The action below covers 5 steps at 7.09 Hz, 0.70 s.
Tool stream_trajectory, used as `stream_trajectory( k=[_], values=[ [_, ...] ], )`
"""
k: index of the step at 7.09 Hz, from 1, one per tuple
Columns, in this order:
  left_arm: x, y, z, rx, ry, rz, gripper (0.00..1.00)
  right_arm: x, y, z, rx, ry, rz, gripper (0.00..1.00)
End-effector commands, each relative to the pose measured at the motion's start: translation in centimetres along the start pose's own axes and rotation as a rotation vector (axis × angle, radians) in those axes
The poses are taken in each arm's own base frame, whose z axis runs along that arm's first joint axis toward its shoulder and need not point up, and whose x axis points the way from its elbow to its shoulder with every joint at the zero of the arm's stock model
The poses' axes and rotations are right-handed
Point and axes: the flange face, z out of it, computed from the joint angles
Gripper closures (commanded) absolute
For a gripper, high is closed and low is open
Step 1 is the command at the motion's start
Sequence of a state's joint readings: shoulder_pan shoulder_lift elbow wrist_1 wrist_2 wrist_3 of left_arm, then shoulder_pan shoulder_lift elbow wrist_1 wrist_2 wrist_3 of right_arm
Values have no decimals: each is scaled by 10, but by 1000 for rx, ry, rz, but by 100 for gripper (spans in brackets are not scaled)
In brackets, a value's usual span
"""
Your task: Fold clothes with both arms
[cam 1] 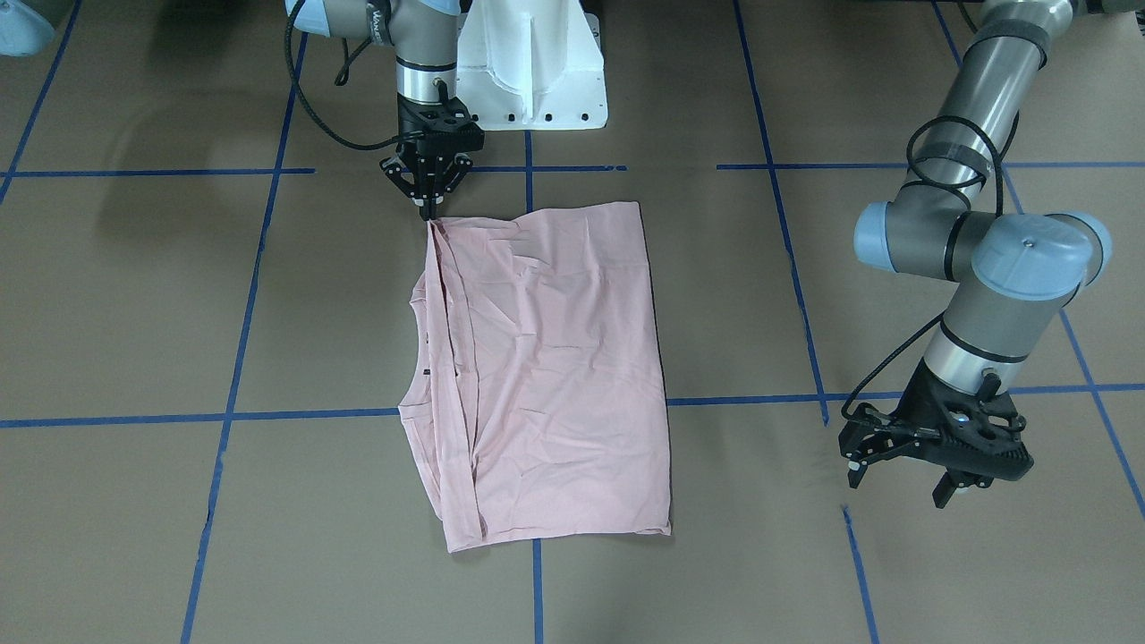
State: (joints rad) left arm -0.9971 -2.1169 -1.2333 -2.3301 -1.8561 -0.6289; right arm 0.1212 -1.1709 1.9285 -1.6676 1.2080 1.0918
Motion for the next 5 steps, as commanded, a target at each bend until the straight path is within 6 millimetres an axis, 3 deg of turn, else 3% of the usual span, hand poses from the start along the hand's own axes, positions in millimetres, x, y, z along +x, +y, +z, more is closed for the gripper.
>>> stream_trajectory(
  k=[1,3,4,5],
  values=[
    [0,0,0,0,0,0,0,4,-4,-18,5,-36,41,0],
    [1,0,0,0,2,1,0,23,-48,-15,13,-21,27,0],
    [2,0,-1,1,3,2,0,15,-69,2,2,-2,26,0],
    [3,0,0,0,5,3,0,7,-76,10,-27,-9,32,0]
  ],
)
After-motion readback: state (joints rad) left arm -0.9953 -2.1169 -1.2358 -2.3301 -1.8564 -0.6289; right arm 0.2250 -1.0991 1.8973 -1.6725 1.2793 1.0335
